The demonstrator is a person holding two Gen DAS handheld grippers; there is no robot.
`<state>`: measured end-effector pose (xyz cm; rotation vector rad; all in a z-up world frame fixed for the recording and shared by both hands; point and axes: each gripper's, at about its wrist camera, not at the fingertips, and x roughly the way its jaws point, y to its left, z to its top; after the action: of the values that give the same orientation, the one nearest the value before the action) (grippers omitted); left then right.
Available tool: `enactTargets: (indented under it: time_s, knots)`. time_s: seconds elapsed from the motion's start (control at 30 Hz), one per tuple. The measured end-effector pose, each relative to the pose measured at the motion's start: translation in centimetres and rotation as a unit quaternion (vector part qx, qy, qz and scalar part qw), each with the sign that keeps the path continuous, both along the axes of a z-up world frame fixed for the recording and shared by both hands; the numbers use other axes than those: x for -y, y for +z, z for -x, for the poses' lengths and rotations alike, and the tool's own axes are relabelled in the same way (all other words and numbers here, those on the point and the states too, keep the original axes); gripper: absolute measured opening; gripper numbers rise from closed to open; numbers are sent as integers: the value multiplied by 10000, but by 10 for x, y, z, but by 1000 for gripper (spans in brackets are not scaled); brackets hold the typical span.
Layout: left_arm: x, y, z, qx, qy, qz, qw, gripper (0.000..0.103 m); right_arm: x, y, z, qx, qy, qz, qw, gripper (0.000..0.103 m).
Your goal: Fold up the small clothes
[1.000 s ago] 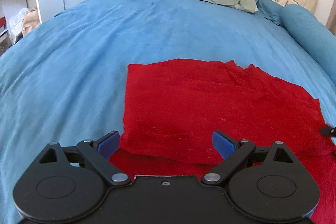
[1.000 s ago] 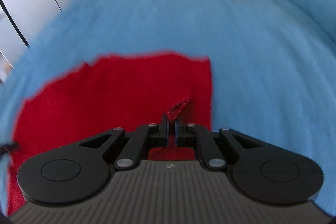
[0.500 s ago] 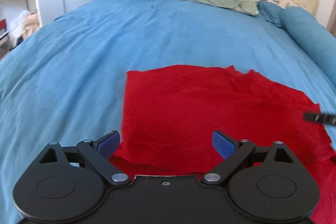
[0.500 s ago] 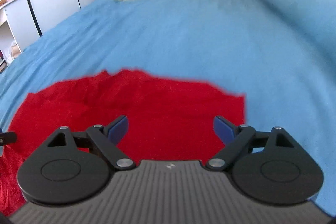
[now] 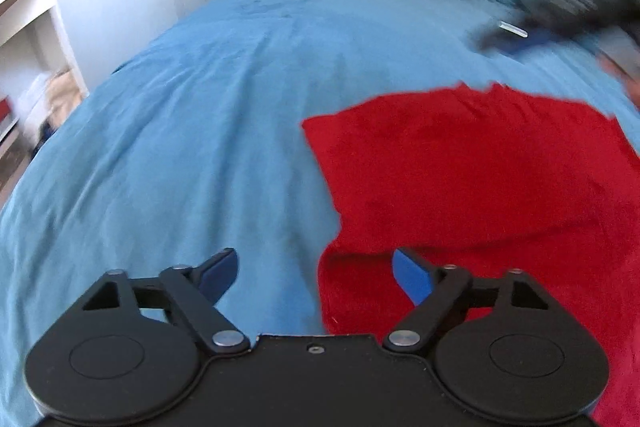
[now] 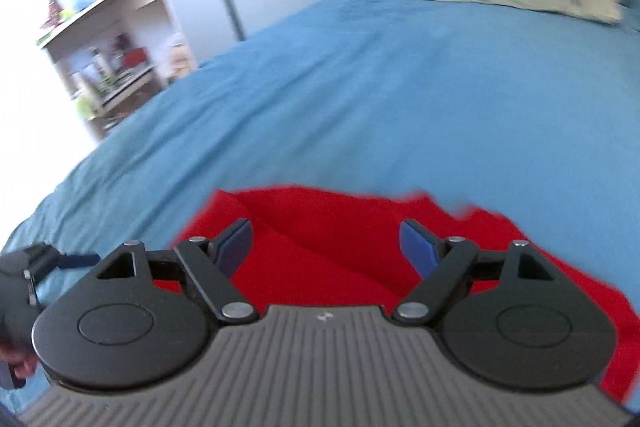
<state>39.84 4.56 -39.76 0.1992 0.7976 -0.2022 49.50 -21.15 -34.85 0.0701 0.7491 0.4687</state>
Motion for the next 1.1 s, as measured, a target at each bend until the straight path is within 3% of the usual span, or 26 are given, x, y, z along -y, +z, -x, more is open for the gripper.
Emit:
enactTargets:
  time_s: [0.17, 0.37, 0.43, 0.5, 0.6, 0.7, 0.87, 1.03, 1.07, 1.1]
  knots:
    - [8, -16, -12, -183, -501, -307, 9981, 61, -64, -13, -44, -190, 469, -38, 9987, 94]
    - [11, -19, -25, 58, -520, -163, 9985, 55, -121, -36, -63, -331, 908, 287, 9949, 87]
    - [14, -19, -27, 82, -586, -96, 9982, 44, -128, -40, -60, -318, 881, 298, 9952, 87]
    - [16, -23, -29, -27, -665, -56, 9978, 10, -128, -42, -56, -351, 837, 248, 9956, 87]
    - [7, -25, -30, -121, -397, 79, 9991, 10, -130, -42, -51, -372, 897, 170, 9951, 87]
    - [-11, -26, -30, -411, 76, 697, 9967, 10, -134, -44, -48, -360, 1080, 4, 9935, 85]
    - [-19, -30, -24, -554, 521, 1096, 9911, 10, -153, -75, -51, -651, 1268, 150, 9897, 64]
    - [-23, -25, -22, -577, 752, 1268, 9874, 15, -155, -96, -54, -507, 1101, 266, 9923, 59]
    - [-23, -19, -19, -530, 775, 1321, 9868, 26, -156, -94, -54, -498, 1120, 307, 9920, 59]
    - [-23, -13, -18, -454, 775, 1374, 9864, 44, -156, -92, -54, -493, 1126, 317, 9919, 60]
